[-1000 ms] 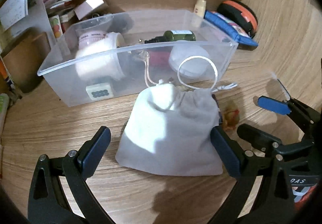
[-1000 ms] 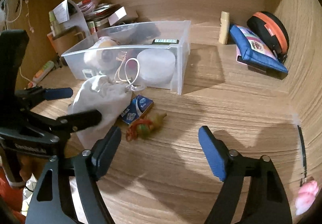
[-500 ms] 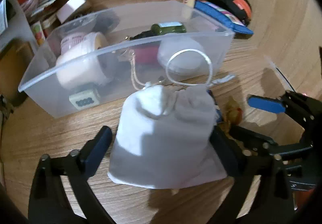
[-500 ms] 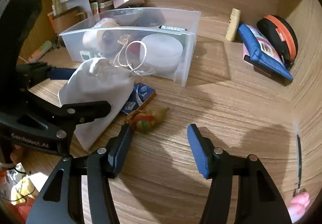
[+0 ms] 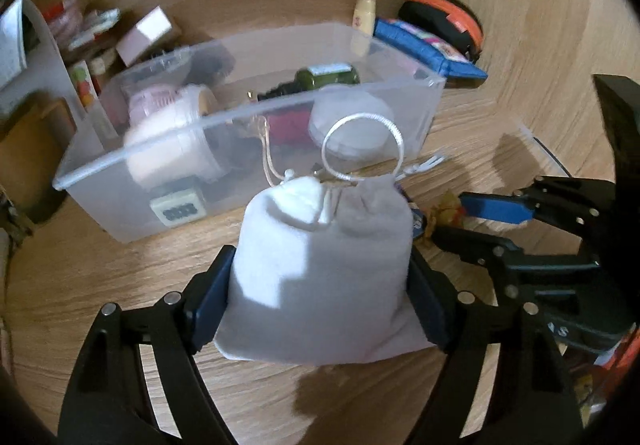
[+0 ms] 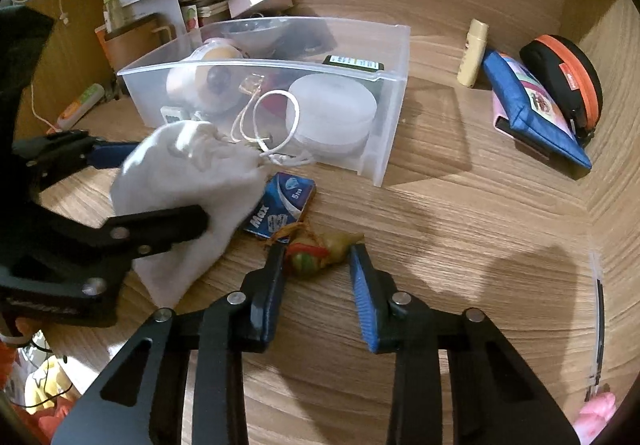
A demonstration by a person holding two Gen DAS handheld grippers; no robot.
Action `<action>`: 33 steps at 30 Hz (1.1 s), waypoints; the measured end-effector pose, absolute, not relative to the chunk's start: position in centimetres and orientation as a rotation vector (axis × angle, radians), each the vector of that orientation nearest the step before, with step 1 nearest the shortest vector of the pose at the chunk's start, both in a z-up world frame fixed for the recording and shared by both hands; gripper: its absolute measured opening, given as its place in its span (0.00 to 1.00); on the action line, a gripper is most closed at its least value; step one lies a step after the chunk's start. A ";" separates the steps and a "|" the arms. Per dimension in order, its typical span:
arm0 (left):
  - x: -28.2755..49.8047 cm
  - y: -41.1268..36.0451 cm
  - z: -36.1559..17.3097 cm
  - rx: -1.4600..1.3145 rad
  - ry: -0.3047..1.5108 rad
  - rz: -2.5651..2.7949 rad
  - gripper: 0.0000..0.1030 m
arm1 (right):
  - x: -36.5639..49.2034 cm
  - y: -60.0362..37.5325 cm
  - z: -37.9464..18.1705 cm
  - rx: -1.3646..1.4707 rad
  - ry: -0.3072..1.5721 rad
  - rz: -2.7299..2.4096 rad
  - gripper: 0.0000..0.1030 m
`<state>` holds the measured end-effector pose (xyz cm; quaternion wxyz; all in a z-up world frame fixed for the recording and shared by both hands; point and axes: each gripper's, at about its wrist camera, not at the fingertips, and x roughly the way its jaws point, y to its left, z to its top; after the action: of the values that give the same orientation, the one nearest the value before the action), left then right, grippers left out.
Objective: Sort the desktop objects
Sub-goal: 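Grasp the small orange-green figurine with the right gripper while the left lifts the bag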
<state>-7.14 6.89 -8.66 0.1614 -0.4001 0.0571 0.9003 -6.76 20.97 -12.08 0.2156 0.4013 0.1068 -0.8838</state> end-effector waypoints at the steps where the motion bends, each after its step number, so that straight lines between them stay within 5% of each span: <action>1: -6.8 6.7 -8.5 -1.129 0.170 2.579 0.78 | -6.8 21.1 -12.0 1.111 0.287 -2.456 0.28; 14: -5.5 1.1 -6.9 -1.121 0.045 2.686 0.78 | -6.9 24.4 -9.5 1.060 0.048 -2.507 0.28; 33: -4.4 -1.9 -1.5 -0.932 -0.090 2.790 0.78 | -5.9 25.0 -2.3 0.827 -0.027 -2.555 0.28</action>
<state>-4.36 -1.86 -1.46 0.0992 -0.3153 -0.0305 0.9433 -5.89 25.03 -2.33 0.2261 0.3001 -0.0099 -0.9267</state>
